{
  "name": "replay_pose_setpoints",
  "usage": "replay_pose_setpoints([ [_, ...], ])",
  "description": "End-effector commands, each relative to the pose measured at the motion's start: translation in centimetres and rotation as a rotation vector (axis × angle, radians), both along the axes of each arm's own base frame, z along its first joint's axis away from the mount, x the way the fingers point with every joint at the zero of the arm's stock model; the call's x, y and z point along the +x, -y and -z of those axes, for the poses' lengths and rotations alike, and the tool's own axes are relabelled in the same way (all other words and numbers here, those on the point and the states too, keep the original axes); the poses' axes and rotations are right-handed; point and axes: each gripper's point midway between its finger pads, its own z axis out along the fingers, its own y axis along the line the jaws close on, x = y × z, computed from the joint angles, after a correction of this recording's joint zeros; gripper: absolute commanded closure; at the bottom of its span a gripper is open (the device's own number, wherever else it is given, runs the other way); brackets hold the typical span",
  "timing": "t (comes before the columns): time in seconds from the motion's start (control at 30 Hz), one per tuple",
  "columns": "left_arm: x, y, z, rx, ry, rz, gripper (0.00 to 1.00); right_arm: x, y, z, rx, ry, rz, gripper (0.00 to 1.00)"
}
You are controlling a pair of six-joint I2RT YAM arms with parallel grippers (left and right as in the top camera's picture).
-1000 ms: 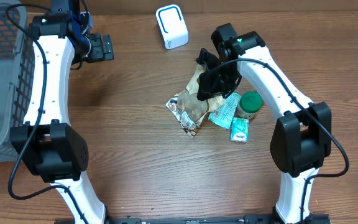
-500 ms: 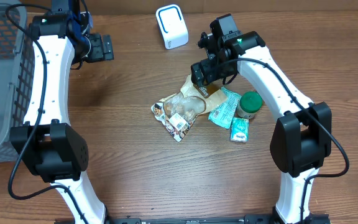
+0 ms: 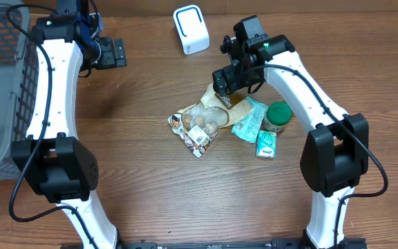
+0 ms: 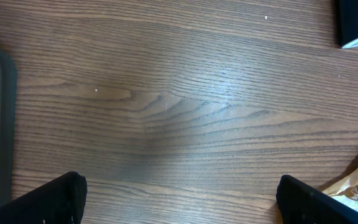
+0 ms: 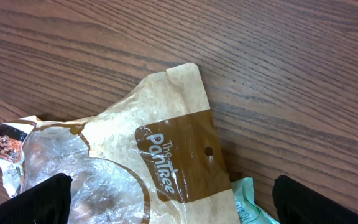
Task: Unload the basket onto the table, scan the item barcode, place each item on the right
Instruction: 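Open the right gripper to release the bag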
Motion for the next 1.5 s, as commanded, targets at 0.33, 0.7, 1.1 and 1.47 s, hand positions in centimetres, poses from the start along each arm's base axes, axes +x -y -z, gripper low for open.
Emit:
replay_pose_setpoints([
  [0.33,0.1,0.1,-0.9,0.007,0.023,0.002,0.00,0.1,0.0,-0.7,0.000,0.019,-0.004,0.00],
  [0.7,0.1,0.1,-0.9,0.007,0.022,0.002,0.00,0.1,0.0,-0.7,0.000,0.019,-0.004,0.00],
  [1.1,0.1,0.1,-0.9,0.007,0.022,0.002,0.00,0.1,0.0,-0.7,0.000,0.019,-0.004,0.00],
  [1.47,0.1,0.1,-0.9,0.007,0.022,0.002,0.00,-0.2,-0.1,-4.9,0.030,0.102,-0.006,0.00],
])
